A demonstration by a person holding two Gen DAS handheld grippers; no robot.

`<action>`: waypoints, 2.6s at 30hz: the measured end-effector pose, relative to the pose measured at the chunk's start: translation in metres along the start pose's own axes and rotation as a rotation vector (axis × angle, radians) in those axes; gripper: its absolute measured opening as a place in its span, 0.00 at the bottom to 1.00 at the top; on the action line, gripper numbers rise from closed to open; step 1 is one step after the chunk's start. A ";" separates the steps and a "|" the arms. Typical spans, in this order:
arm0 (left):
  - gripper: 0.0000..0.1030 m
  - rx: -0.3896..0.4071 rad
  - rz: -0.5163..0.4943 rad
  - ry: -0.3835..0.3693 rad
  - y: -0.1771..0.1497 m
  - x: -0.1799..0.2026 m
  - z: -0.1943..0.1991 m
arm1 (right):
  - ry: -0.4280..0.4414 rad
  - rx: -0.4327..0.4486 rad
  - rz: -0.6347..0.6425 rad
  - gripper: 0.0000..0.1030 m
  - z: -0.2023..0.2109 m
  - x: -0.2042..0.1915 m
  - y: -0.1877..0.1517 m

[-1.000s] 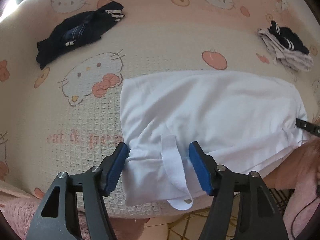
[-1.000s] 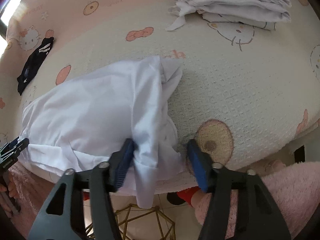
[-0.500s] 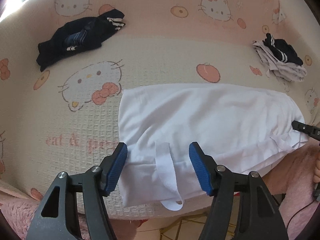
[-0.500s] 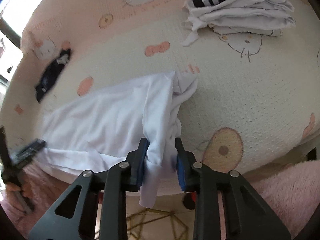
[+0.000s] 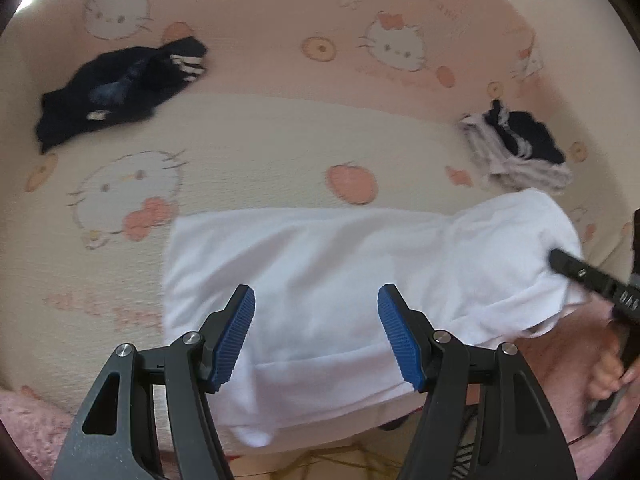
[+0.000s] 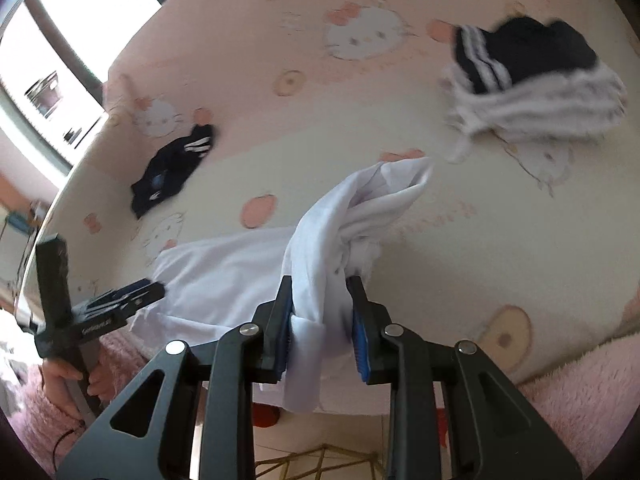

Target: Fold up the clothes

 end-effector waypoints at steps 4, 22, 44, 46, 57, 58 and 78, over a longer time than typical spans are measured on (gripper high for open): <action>0.64 -0.008 0.046 -0.128 0.009 0.023 -0.006 | 0.066 -0.020 0.045 0.25 -0.015 -0.028 0.002; 0.64 -0.088 0.160 -0.201 0.011 0.034 -0.038 | 0.103 -0.181 0.253 0.41 -0.070 -0.092 -0.037; 0.75 -0.165 0.366 -0.490 0.000 0.047 -0.037 | -0.025 -0.247 0.071 0.52 -0.094 -0.022 -0.032; 0.79 -0.171 0.388 -0.482 -0.002 0.041 -0.037 | 0.014 -0.257 0.086 0.52 -0.096 -0.033 -0.034; 0.18 -0.020 0.179 -0.277 0.020 0.035 -0.015 | -0.068 -0.152 -0.020 0.51 -0.064 -0.004 -0.012; 0.18 0.004 0.172 -0.279 0.024 0.033 -0.005 | -0.072 -0.148 -0.038 0.51 -0.064 -0.003 -0.010; 0.36 0.019 0.250 -0.011 -0.012 -0.105 0.045 | 0.013 -0.268 0.058 0.63 -0.101 -0.074 -0.049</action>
Point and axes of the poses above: each gripper's, at about its wrist camera, not at the fingertips, and z roughly against the way its jaws point, x to its right, y to its top, the point moved 7 cm from there along -z, roughly the way its jaws point, and after that the axes turned 6 degrees about x, right-handed, at the moved point
